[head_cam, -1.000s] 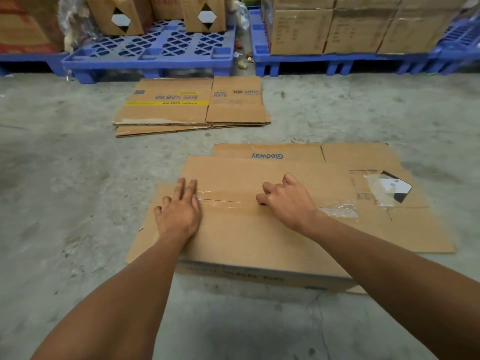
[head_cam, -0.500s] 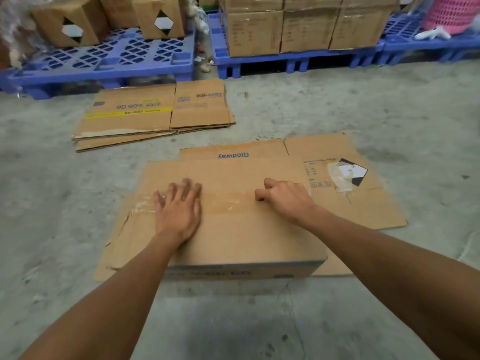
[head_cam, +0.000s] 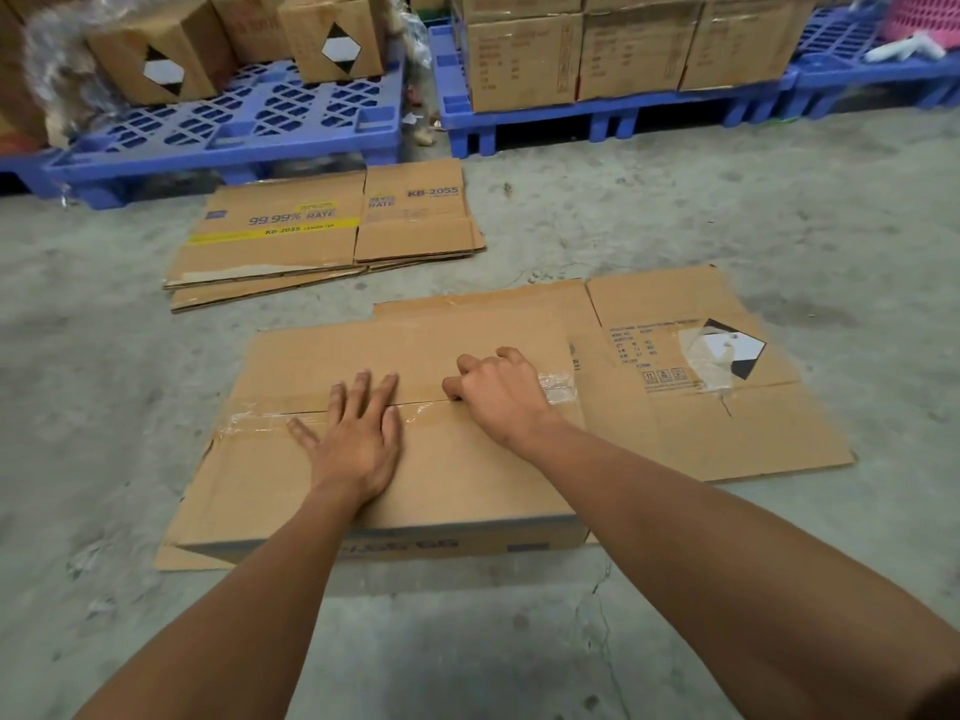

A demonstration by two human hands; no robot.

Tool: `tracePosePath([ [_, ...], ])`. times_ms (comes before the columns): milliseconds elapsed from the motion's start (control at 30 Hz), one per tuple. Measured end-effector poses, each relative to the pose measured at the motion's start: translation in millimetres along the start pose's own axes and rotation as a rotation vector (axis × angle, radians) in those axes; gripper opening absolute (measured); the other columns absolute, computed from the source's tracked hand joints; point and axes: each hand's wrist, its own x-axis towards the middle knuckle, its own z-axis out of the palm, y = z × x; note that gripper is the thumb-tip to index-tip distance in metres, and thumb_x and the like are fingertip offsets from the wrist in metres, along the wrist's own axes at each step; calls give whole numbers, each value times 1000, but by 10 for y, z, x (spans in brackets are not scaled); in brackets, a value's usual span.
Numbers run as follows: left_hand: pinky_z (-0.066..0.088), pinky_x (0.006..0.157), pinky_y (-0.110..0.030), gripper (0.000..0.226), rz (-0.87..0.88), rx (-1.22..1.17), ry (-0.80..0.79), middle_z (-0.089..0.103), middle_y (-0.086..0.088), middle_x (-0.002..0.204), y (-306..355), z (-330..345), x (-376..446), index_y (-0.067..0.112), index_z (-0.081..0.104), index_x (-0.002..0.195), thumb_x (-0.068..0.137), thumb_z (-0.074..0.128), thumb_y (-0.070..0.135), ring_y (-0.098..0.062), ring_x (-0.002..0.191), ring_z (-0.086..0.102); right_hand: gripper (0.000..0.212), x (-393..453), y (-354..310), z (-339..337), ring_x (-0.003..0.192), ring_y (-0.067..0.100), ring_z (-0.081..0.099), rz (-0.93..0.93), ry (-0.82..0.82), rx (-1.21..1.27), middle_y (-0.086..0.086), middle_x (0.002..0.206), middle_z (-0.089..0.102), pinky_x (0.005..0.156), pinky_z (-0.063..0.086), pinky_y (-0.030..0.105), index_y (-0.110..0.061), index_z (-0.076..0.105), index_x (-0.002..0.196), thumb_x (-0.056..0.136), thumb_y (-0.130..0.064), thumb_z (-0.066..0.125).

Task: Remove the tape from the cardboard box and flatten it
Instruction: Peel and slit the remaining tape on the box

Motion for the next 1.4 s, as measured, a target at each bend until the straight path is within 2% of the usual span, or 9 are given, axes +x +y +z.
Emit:
tracePosePath([
  [67, 1, 109, -73, 50, 4, 3, 21, 4, 16, 163, 17, 7, -9, 51, 11, 151, 101, 17, 49, -17, 151, 1, 35, -49, 32, 22, 98, 26, 63, 27, 25, -28, 1, 111, 59, 108, 29, 41, -31, 66, 111, 95, -10, 43],
  [400, 0, 109, -74, 51, 15, 19, 4, 1, 15, 164, 13, 2, -7, 51, 8, 151, 101, 15, 51, -18, 151, 0, 26, -581, 708, -10, 90, 24, 61, 142, 98, -154, -1, 100, 59, 87, 31, 39, -31, 66, 102, 91, -12, 50],
  [533, 7, 111, -69, 49, -16, 60, 39, 15, 5, 163, 192, -4, 13, 40, 21, 152, 103, 24, 35, -24, 150, 11, 26, -678, 803, -25, 88, 23, 61, 212, 109, -144, 0, 98, 58, 89, 31, 40, -31, 66, 99, 91, -10, 52],
  [633, 19, 112, -59, 47, 305, 67, 118, 40, 3, 151, 538, 70, -37, 33, 43, 142, 98, 41, 18, -20, 141, 31, 26, -647, 805, -15, 91, 22, 59, 225, 85, -136, -1, 99, 56, 91, 29, 39, -32, 64, 100, 93, -12, 49],
  [733, 26, 113, -52, 46, 598, 81, 91, 49, 1, 144, 996, 225, -163, 26, 50, 140, 94, 42, 24, -22, 134, 43, 26, -619, 822, 2, 95, 22, 59, 223, 84, -100, -2, 101, 55, 91, 27, 39, -33, 64, 100, 94, -15, 47],
  [933, 38, 94, -39, 45, 621, 111, 228, 60, 3, 125, 1128, 287, -222, 22, 59, 129, 90, 40, 31, -21, 111, 54, 35, -823, 934, 51, 97, 25, 58, 230, 157, -2, 2, 115, 57, 87, 29, 40, -29, 65, 106, 92, -9, 40],
  [1067, 37, 93, -38, 44, 617, 109, 236, 60, 7, 126, 1137, 281, -223, 24, 59, 130, 90, 41, 33, -18, 110, 54, 55, -862, 950, 119, 84, 26, 61, 207, 280, -15, 4, 101, 61, 79, 27, 40, -27, 69, 97, 80, -15, 18],
  [1267, 35, 96, -37, 44, 579, 96, 223, 56, 10, 130, 1142, 269, -204, 28, 54, 132, 91, 40, 33, -16, 114, 50, 35, -859, 1033, 209, 76, 27, 58, 242, 301, -48, 3, 88, 58, 78, 25, 39, -26, 68, 93, 81, -1, 49],
  [1400, 31, 97, -37, 46, 563, 128, 207, 54, 9, 131, 1168, 267, -217, 27, 50, 135, 90, 40, 33, -18, 115, 48, 37, -867, 1080, 289, 71, 22, 56, 275, 341, -44, -1, 83, 55, 74, 21, 37, -31, 68, 93, 75, 1, 67],
])
